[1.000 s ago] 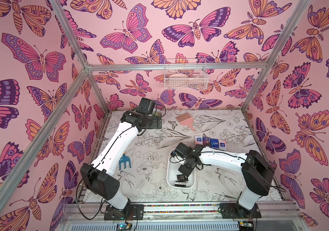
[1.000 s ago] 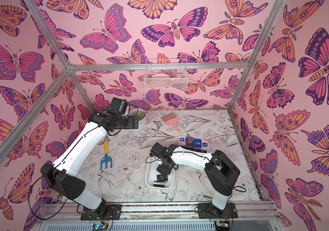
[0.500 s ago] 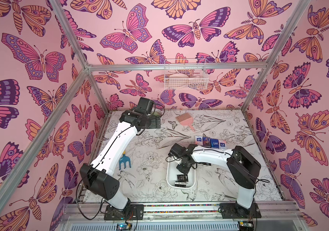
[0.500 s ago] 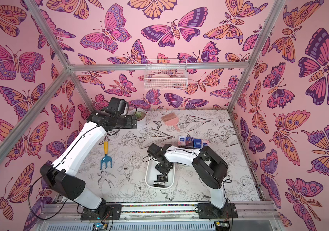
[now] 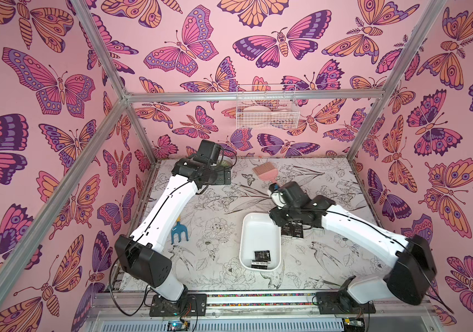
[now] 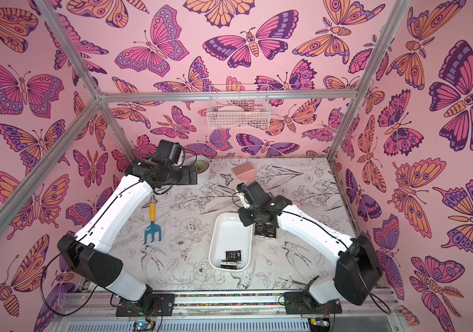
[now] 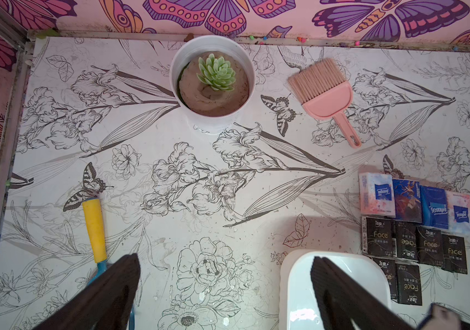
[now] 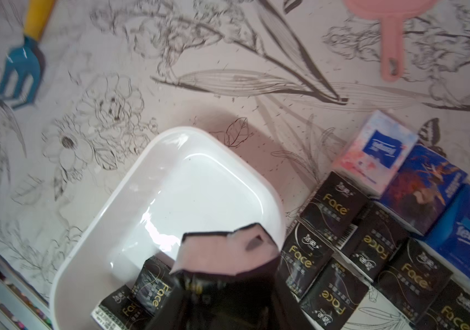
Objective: Take the pocket tissues out of the storage box
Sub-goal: Pick up the pocket tissues from the storage box, then place the pocket tissues at the center of the board.
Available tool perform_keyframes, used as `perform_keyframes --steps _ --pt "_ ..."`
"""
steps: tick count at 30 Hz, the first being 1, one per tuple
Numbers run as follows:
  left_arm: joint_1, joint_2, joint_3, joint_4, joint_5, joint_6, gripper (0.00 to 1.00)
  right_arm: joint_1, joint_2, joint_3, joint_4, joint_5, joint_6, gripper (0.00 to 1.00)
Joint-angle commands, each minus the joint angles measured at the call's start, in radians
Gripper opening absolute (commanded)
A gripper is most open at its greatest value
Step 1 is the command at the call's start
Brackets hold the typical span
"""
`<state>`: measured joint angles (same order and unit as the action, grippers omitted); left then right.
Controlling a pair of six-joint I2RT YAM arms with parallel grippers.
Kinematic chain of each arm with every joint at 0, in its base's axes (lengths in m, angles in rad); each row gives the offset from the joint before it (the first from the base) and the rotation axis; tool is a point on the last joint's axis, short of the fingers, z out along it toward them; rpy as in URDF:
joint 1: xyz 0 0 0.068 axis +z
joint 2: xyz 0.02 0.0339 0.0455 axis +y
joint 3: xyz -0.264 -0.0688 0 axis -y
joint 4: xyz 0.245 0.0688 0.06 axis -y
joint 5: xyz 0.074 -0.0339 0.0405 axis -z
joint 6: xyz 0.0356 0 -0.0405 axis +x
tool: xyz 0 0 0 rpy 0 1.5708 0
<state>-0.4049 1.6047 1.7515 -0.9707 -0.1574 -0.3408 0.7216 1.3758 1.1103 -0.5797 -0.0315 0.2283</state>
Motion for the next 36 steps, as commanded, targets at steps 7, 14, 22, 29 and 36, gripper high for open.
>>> perform_keyframes --steps 7,14,22,29,36 --pt "0.005 -0.008 0.006 -0.019 0.003 -0.001 1.00 -0.344 -0.155 -0.307 -0.072 0.012 0.230 0.35" --pt "-0.001 -0.002 0.019 -0.019 0.007 -0.001 1.00 -0.419 -0.121 -0.431 0.001 -0.053 0.239 0.37" --pt "-0.002 -0.004 0.014 -0.021 0.001 0.002 1.00 -0.420 -0.032 -0.437 0.059 -0.053 0.236 0.47" --pt "-0.002 0.001 0.018 -0.020 0.003 0.000 1.00 -0.421 -0.092 -0.396 -0.033 -0.013 0.245 0.57" --pt "-0.011 0.013 0.028 -0.020 0.007 0.001 1.00 -0.436 -0.113 -0.429 -0.062 0.027 0.288 0.43"
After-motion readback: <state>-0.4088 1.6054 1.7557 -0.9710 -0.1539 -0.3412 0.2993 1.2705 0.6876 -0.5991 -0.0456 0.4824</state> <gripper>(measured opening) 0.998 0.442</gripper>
